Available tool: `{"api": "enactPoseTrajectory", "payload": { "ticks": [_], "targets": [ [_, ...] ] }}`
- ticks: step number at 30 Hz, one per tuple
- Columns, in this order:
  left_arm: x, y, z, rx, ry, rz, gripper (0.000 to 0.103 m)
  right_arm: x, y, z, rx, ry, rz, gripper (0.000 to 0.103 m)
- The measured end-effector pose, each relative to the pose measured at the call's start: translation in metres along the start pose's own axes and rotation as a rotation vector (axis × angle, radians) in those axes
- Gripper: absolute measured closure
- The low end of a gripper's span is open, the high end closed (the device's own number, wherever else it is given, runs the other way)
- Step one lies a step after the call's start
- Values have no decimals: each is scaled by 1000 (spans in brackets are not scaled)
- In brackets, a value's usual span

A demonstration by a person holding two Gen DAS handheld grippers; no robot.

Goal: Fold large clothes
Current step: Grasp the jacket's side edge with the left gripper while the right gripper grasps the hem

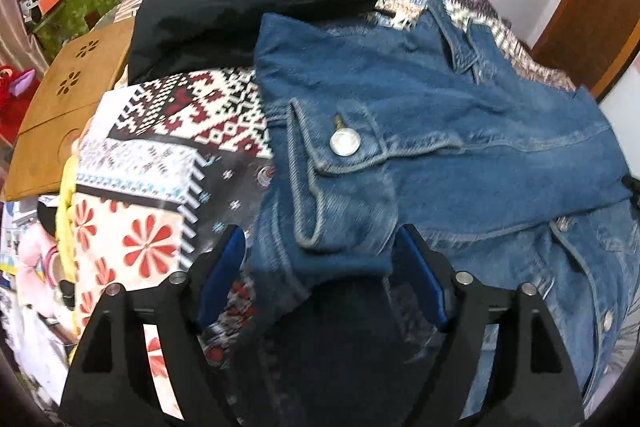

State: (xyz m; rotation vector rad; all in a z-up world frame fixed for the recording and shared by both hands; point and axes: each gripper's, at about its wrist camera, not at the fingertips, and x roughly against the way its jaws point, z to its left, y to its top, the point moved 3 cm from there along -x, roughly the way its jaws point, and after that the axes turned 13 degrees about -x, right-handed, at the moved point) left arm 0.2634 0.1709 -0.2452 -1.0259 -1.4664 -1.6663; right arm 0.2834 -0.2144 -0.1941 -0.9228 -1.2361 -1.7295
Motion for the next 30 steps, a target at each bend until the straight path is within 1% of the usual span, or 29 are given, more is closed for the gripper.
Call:
{"api": "enactPoseTrajectory", "payload": {
  "ticks": [2, 4, 8, 11, 13, 17, 20, 21, 24, 26, 28, 29, 30],
  "targets": [
    [2, -2, 3, -30, 25, 24, 25, 2, 2, 0, 2, -1, 8, 36],
    [6, -6, 9, -35, 40, 25, 25, 6, 2, -2, -1, -1, 6, 36],
    [24, -5, 24, 20, 20, -3, 25, 24, -1, -8, -10, 16, -7, 36],
    [37, -4, 29, 36, 10, -20, 25, 37, -10, -15, -11, 30, -14, 36],
    [43, -9, 31, 43, -20, -11, 24, 42, -17, -21, -13, 29, -13, 36],
    [38, -24, 27, 52, -70, 30, 24, 42, -35, -31, -36, 40, 14, 36],
    [29, -44, 24, 99, -135, 71, 24, 34, -50, -37, -72, 73, 52, 36],
    [23, -54, 24, 128, -170, 91, 24, 31, -55, -38, -76, 80, 59, 36],
    [13, -73, 20, 176, -230, 128, 24, 31, -65, -34, -71, 117, 42, 36],
    [14, -79, 18, 194, -247, 108, 24, 28, -70, -31, -80, 151, 50, 36],
    [17, -82, 15, 206, -280, 94, 25, 26, -73, -28, -90, 158, 31, 47],
    [19, -82, 14, 209, -296, 86, 27, 27, -72, -24, -84, 159, 13, 61],
    [21, -81, 11, 209, -311, 74, 40, 28, -70, -20, -74, 161, 6, 75]
  ]
}}
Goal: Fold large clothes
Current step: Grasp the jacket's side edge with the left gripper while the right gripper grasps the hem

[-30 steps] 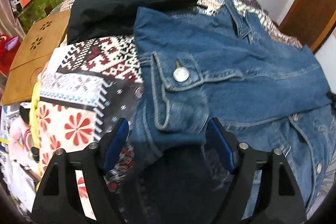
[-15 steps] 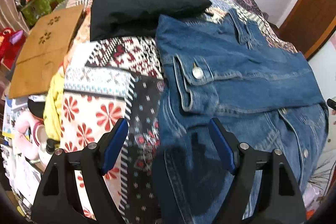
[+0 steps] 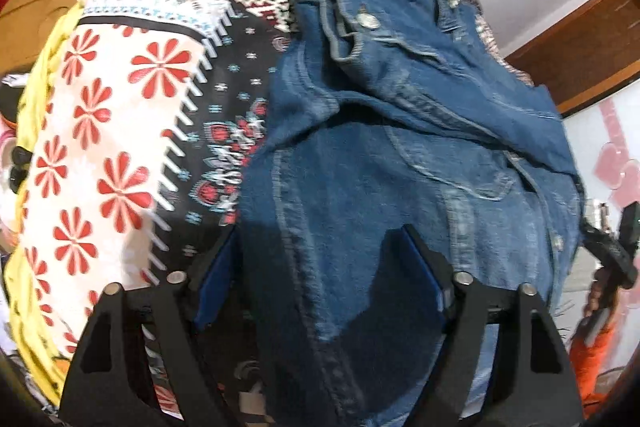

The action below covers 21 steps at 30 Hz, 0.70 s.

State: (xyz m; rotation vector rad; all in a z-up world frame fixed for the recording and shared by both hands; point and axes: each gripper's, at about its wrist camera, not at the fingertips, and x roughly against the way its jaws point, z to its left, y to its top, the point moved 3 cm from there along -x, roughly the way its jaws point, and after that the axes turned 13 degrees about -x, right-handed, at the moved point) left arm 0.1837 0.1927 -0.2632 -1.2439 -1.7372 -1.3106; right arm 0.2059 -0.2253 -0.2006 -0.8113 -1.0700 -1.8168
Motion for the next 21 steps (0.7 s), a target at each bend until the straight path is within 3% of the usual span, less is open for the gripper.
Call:
{"api": "enactPoseTrajectory", "payload": {
  "ticks": [1, 2, 3, 4, 11, 14, 16, 21],
  "targets": [
    [1, 0, -5, -8, -18, -7, 57, 2, 0, 3, 8, 1, -7, 82],
    [3, 2, -9, -18, -26, -14, 67, 4, 3, 7, 18, 7, -18, 94],
    [5, 3, -13, -38, -15, -22, 88, 7, 6, 11, 33, 17, -26, 94],
    [8, 6, -19, -65, 7, -28, 96, 10, 8, 14, 42, 26, -41, 94],
    [55, 55, -51, -138, 17, -193, 96, 41, 54, 47, 111, 78, -186, 94],
    [71, 83, -54, -157, 80, -269, 96, 32, 70, 51, 129, 23, -241, 94],
    [69, 95, -50, -143, 103, -293, 96, 15, 77, 45, 113, -17, -230, 94],
    [23, 106, -22, -90, 188, -214, 95, -28, 80, 24, 85, -71, -161, 94]
  ]
}}
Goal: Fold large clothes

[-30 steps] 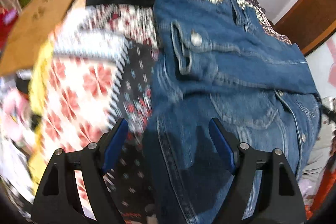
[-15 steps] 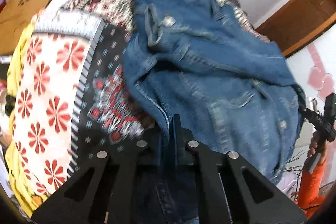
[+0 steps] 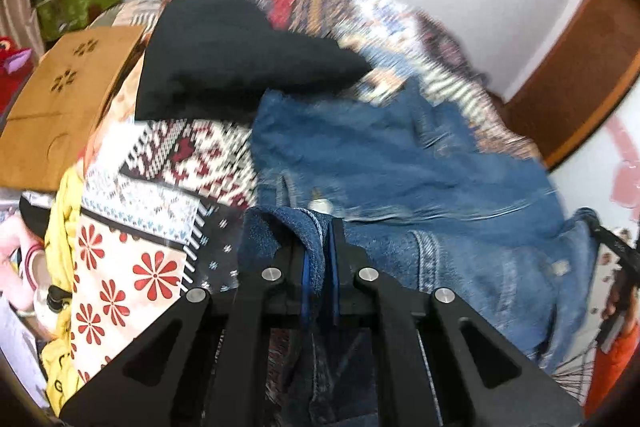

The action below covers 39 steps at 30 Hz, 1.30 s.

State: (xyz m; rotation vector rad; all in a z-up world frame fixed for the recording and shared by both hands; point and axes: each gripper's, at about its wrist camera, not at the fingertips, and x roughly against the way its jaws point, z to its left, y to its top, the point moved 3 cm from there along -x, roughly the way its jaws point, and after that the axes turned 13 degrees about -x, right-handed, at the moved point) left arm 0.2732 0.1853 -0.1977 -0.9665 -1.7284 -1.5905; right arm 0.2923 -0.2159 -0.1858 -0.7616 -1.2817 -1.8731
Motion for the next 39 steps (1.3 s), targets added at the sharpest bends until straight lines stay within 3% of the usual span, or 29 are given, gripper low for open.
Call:
{"api": "enactPoseTrajectory", "payload": {
  "ticks": [3, 7, 8, 9, 12, 13, 21, 26, 30, 31, 33, 34, 35, 36, 37, 39],
  "targets": [
    [-31, -14, 5, 2, 28, 72, 93, 5, 1, 0, 9, 11, -6, 94],
    [-24, -18, -1, -49, 53, 72, 89, 24, 3, 2, 24, 24, 20, 88],
    [-22, -18, -2, -60, 53, 78, 88, 30, 3, 1, 19, 27, 25, 82],
    [-16, -18, -3, -75, 49, 84, 83, 37, 2, -1, 11, 28, 29, 73],
    [0, -26, -5, -97, 43, 78, 52, 55, -5, -8, -11, 64, 23, 48],
    [4, -29, -4, -98, 41, 72, 46, 57, -7, -9, -13, 70, 22, 47],
    [12, -68, -3, -39, -37, 150, 45, 46, -49, -24, -68, 101, 160, 45],
    [1, -97, -2, 76, -155, 202, 45, 35, -70, -17, -62, 119, 198, 43],
    [-3, -106, -4, 133, -201, 200, 45, 36, -71, 3, 9, 107, 169, 49],
    [-3, -106, -4, 137, -210, 196, 45, 37, -70, 6, 24, 101, 160, 55],
    [-1, -107, -7, 139, -233, 193, 45, 41, -67, 12, 59, 107, 144, 81],
    [1, -106, -7, 134, -242, 191, 46, 42, -65, 12, 63, 114, 139, 82],
    [4, -106, -9, 123, -248, 185, 49, 44, -64, 13, 64, 123, 133, 87],
    [8, -106, -13, 105, -251, 174, 59, 47, -62, 15, 68, 130, 123, 89],
    [11, -104, -14, 93, -251, 168, 69, 51, -60, 17, 73, 137, 109, 90],
    [22, -100, -19, 71, -260, 135, 79, 58, -54, 20, 74, 156, 83, 91]
  ]
}}
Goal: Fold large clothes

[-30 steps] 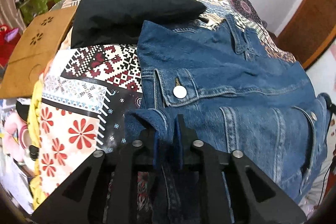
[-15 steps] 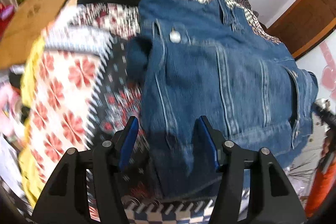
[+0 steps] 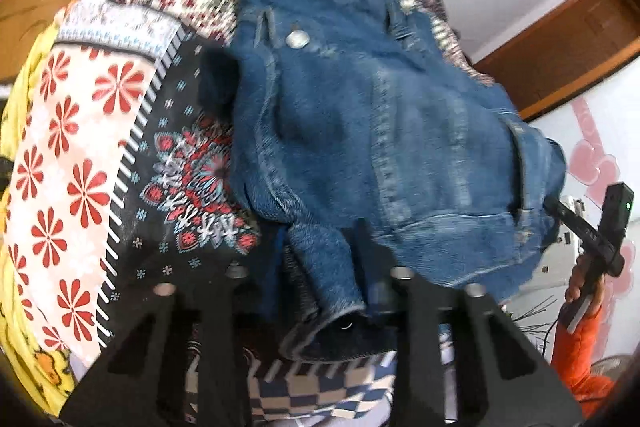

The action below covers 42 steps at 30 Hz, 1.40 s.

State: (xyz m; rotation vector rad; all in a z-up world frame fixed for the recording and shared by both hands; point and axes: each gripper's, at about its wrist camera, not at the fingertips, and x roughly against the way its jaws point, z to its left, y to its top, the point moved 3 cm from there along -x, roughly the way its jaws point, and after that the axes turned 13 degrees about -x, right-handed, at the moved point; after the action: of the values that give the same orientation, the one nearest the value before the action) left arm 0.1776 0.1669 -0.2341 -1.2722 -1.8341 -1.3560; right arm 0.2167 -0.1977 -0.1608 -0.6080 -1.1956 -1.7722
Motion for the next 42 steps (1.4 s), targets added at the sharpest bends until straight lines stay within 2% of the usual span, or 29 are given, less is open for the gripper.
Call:
{"api": "enactPoseTrajectory", "payload": {
  "ticks": [3, 7, 12, 15, 17, 20, 24, 26, 28, 30, 32, 35, 37, 40, 42],
  "targets": [
    [19, 11, -14, -43, 15, -62, 86, 14, 17, 8, 2, 43, -50, 92],
    [52, 45, -36, -105, 27, -179, 88, 27, 42, 19, 3, 84, -111, 94],
    [83, 101, -55, -172, 66, -298, 89, 21, 93, 30, 23, 58, -188, 95],
    [77, 142, -51, -164, 96, -326, 89, 2, 122, 25, -16, 49, -186, 95],
    [71, 160, -37, -139, 118, -325, 89, -13, 136, 19, -37, 32, -176, 95],
    [41, 187, -6, -69, 157, -298, 89, -54, 151, 2, -88, 2, -122, 95],
    [-12, 200, 32, 11, 185, -207, 88, -107, 155, -17, -126, -49, -27, 95],
    [-43, 201, 46, 14, 213, -136, 86, -118, 152, -24, -149, -54, 10, 95],
    [-69, 199, 54, -2, 282, -55, 79, -120, 151, -26, -145, -46, 27, 95],
    [-82, 195, 55, -48, 323, -16, 76, -115, 153, -26, -143, -33, 41, 93],
    [-81, 192, 51, -94, 346, -14, 74, -105, 155, -22, -127, -61, 31, 89],
    [-66, 192, 42, -145, 393, -32, 65, -78, 160, -15, -49, -182, -91, 73],
    [-44, 195, 35, -174, 407, -73, 49, -59, 158, -7, -22, -175, -135, 64],
    [-10, 198, 24, -197, 427, -169, 40, -39, 148, 6, 10, -125, -142, 62],
    [9, 195, 14, -209, 408, -209, 37, -35, 137, 16, 43, -97, -111, 58]
  ]
}}
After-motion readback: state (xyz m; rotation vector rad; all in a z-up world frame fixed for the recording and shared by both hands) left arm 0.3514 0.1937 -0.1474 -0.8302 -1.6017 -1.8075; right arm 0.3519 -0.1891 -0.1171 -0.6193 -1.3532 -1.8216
